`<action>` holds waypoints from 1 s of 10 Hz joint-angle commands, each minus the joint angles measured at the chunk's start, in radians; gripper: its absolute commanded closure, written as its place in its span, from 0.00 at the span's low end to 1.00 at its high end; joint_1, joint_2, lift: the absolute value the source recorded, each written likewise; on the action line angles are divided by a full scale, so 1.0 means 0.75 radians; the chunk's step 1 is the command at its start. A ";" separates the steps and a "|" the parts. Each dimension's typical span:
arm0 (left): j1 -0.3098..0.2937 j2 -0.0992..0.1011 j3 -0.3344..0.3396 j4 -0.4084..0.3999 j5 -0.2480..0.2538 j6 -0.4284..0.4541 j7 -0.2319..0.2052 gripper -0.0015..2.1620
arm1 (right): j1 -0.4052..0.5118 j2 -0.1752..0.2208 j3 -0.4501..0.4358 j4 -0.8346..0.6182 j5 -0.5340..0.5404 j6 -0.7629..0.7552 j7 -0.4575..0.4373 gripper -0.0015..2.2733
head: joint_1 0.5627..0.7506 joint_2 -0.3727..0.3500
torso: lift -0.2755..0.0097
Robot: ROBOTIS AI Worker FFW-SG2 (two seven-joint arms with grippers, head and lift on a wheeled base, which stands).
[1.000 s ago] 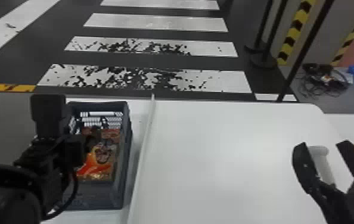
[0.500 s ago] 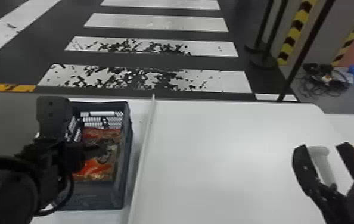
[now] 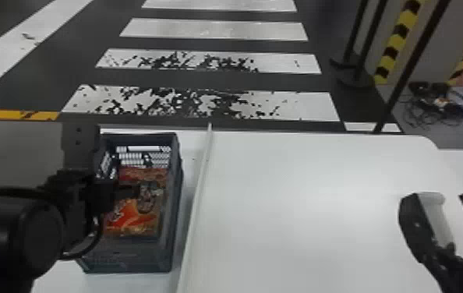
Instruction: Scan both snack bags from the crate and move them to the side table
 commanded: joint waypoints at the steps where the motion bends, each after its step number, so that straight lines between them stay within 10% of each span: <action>1: -0.023 -0.005 -0.005 0.051 0.000 -0.018 0.000 0.04 | -0.007 -0.002 0.001 0.000 0.000 0.001 0.000 0.04 | 0.70 0.54 | 0.63; 10: -0.115 -0.070 -0.083 0.315 -0.086 -0.174 -0.025 0.07 | -0.045 -0.029 -0.014 0.059 -0.020 -0.007 -0.002 0.04 | 0.70 0.46 | 0.63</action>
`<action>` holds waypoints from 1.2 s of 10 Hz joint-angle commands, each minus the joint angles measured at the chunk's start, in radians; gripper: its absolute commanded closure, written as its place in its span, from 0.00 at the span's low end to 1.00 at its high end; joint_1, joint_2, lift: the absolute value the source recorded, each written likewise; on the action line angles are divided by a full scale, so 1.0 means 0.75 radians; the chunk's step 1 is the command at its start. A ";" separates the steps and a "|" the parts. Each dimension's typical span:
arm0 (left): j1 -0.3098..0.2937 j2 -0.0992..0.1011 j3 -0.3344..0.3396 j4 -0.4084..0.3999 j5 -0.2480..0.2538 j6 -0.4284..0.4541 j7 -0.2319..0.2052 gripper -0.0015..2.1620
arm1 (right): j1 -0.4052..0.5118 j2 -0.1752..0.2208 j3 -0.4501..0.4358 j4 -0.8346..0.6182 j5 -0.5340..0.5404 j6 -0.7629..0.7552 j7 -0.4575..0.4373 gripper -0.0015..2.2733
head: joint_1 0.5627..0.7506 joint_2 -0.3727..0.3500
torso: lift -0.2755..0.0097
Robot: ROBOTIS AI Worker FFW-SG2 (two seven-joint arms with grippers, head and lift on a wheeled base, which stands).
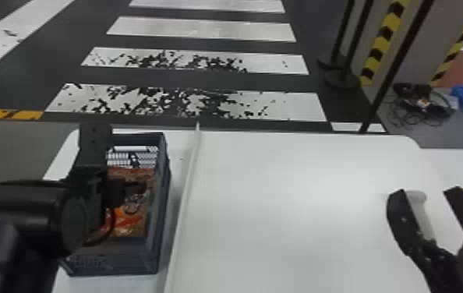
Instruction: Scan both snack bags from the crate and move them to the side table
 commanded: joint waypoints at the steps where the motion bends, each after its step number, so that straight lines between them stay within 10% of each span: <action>1: 0.000 -0.001 0.007 0.042 -0.002 -0.041 -0.008 0.07 | -0.002 0.000 0.002 0.003 0.000 0.000 0.000 0.04 | 0.70 0.47 | 0.63; 12: -0.022 -0.017 -0.001 0.275 -0.024 -0.258 -0.053 0.07 | 0.014 0.000 0.000 0.003 -0.008 -0.057 0.002 0.04 | 0.70 0.46 | 0.63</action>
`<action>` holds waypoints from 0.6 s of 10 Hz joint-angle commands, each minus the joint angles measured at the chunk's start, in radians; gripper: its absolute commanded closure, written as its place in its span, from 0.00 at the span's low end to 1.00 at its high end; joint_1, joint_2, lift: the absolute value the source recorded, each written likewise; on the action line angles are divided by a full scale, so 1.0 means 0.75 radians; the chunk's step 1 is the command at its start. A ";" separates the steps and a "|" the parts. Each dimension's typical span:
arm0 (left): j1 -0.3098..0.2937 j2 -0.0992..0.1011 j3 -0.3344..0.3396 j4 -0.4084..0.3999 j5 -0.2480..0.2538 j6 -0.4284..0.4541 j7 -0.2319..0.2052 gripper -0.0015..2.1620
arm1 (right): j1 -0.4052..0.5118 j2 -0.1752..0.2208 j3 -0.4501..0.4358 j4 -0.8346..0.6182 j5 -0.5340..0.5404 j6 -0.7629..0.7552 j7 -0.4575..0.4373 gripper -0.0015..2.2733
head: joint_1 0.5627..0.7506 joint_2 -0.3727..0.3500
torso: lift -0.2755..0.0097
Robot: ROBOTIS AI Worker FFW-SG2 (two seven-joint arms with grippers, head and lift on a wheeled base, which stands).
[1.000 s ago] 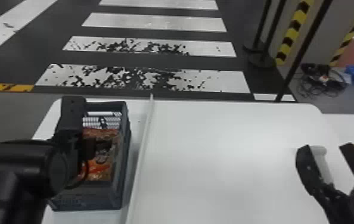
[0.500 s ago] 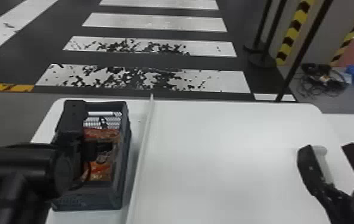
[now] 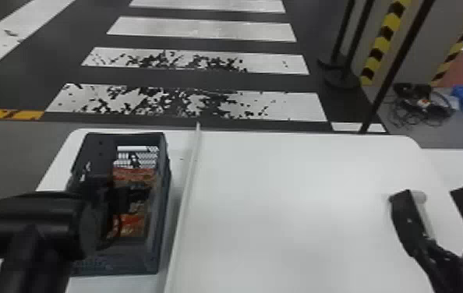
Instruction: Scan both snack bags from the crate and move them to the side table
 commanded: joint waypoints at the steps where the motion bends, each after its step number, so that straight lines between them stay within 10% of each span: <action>1: -0.007 -0.006 -0.002 0.047 -0.007 -0.038 -0.007 0.07 | 0.002 0.000 0.000 0.001 -0.001 -0.009 0.000 0.04 | 0.70 0.46 | 0.63; 6: -0.050 -0.008 -0.008 0.161 -0.022 -0.116 -0.040 0.10 | 0.004 -0.002 -0.002 0.001 -0.001 -0.009 0.002 0.04 | 0.70 0.46 | 0.63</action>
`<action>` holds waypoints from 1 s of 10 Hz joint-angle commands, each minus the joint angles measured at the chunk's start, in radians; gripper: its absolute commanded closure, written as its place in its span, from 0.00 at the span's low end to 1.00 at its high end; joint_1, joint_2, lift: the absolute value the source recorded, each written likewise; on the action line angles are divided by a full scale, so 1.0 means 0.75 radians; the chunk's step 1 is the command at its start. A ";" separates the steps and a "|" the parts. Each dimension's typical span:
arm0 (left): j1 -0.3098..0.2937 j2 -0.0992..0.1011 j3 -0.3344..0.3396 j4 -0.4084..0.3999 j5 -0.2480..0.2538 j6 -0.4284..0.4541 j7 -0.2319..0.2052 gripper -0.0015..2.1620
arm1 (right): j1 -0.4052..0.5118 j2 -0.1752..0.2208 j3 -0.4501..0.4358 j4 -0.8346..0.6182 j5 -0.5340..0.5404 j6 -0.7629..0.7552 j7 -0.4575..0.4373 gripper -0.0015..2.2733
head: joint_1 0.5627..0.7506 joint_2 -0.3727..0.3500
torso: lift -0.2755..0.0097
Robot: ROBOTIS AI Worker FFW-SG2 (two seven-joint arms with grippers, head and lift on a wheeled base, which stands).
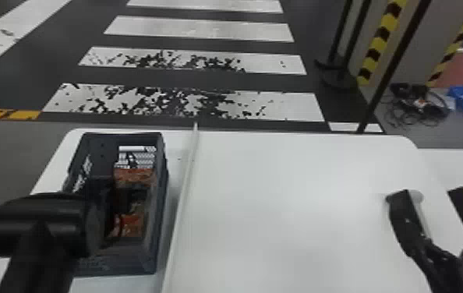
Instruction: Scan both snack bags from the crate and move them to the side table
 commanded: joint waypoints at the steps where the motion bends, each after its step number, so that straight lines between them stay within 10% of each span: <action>1: -0.011 0.000 0.000 0.028 0.000 -0.014 -0.003 0.10 | 0.003 -0.001 0.000 0.000 0.000 0.000 0.000 0.04 | 0.70 0.45 | 0.63; 4: -0.021 -0.006 0.004 0.050 0.002 -0.006 -0.027 0.10 | 0.005 -0.005 0.000 -0.002 -0.002 0.000 0.004 0.04 | 0.70 0.45 | 0.63; 7: -0.023 -0.004 0.032 0.058 0.020 0.031 -0.081 0.85 | 0.011 -0.005 0.000 -0.010 -0.002 0.000 0.004 0.04 | 0.70 0.45 | 0.63; 10: -0.021 -0.004 0.049 0.058 0.018 0.060 -0.138 0.99 | 0.017 -0.005 0.000 -0.014 -0.002 0.000 0.004 0.04 | 0.70 0.44 | 0.63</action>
